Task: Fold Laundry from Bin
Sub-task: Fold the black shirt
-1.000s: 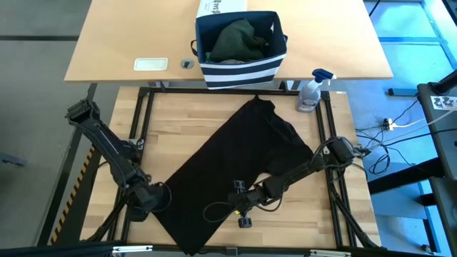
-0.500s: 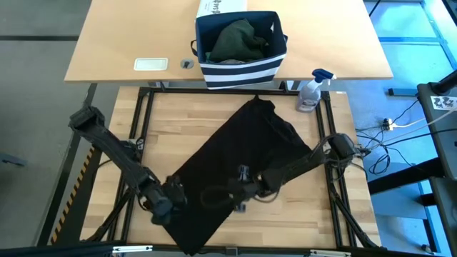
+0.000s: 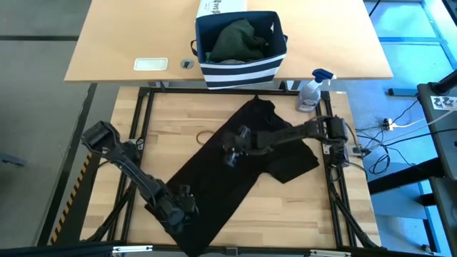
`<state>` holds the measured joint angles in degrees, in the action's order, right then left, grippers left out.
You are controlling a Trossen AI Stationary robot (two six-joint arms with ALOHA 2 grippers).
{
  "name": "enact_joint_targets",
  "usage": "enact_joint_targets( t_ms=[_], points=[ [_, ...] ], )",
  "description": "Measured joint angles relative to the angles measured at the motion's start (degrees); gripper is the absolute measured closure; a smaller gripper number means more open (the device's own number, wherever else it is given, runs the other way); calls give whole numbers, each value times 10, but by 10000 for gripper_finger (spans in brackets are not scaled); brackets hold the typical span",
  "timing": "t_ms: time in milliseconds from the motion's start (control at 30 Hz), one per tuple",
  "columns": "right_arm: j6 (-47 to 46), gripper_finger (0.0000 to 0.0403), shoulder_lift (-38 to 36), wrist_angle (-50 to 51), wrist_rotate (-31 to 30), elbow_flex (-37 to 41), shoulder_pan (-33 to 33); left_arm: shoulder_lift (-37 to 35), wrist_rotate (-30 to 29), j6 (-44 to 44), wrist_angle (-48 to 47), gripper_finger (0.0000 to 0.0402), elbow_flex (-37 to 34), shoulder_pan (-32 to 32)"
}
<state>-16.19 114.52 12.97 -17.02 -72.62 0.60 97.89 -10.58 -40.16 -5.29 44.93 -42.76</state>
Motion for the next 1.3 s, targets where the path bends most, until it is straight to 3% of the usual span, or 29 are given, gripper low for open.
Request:
enact_joint_targets(
  t_ms=[467, 1300],
  points=[
    [32, 384, 46, -31, 65, -1, 121, 5, 3, 15, 71, 265, 0, 0],
    [-3, 384, 57, -71, 56, 0, 186, 5, 22, 18, 110, 265, 0, -3]
  ],
)
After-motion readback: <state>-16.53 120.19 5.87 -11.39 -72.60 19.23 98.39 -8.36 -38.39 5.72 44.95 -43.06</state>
